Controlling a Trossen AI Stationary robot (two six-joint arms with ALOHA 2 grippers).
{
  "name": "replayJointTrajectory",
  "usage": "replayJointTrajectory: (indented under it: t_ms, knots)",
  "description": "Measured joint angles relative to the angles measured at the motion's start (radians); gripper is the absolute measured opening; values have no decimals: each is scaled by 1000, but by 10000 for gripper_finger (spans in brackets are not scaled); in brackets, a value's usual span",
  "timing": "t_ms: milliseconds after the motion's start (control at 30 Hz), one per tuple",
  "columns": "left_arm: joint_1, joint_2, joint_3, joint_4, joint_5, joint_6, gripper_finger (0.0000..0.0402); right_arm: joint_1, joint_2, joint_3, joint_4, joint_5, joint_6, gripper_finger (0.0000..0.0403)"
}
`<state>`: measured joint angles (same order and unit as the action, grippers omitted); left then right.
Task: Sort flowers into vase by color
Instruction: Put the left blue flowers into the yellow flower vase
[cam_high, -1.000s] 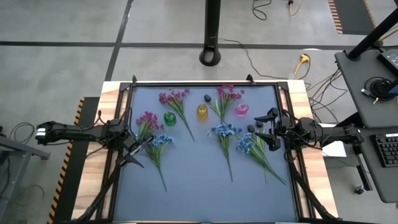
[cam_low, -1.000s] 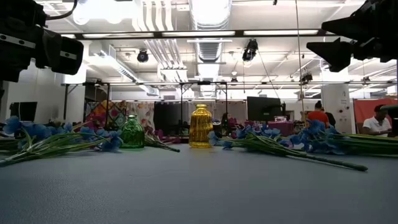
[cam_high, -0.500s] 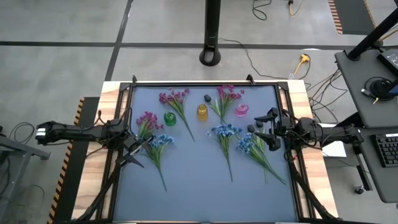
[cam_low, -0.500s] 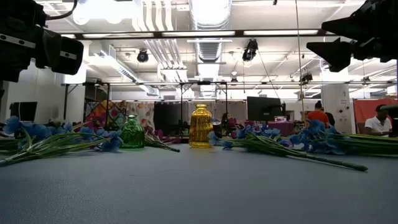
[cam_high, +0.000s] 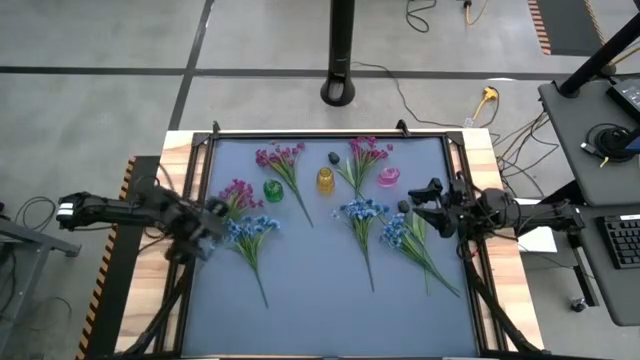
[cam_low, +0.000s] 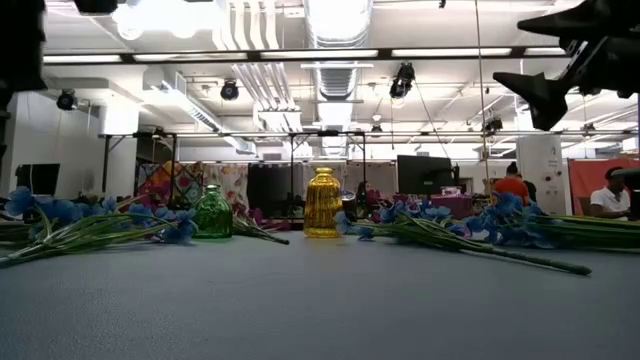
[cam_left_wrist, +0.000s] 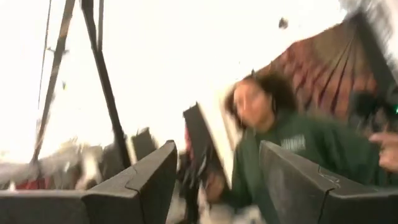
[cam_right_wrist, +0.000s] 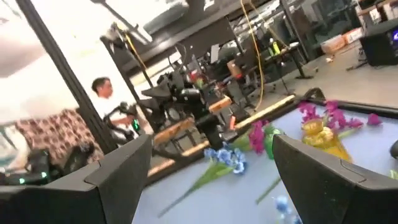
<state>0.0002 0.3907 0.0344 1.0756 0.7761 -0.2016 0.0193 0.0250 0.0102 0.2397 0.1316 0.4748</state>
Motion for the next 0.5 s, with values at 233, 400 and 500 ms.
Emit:
replayJointTrajectory:
  t_ms: [233,400,500]
  knots:
    - [0,12,93,-209,-179,-129,212,0,8,0,85,190,-41,325]
    - [2,72,230,-759,-729,-370,212,0,81,0,243,260,-122,325]
    - [0,97,287,-918,-770,-464,212,0,149,0,323,263,-135,325]
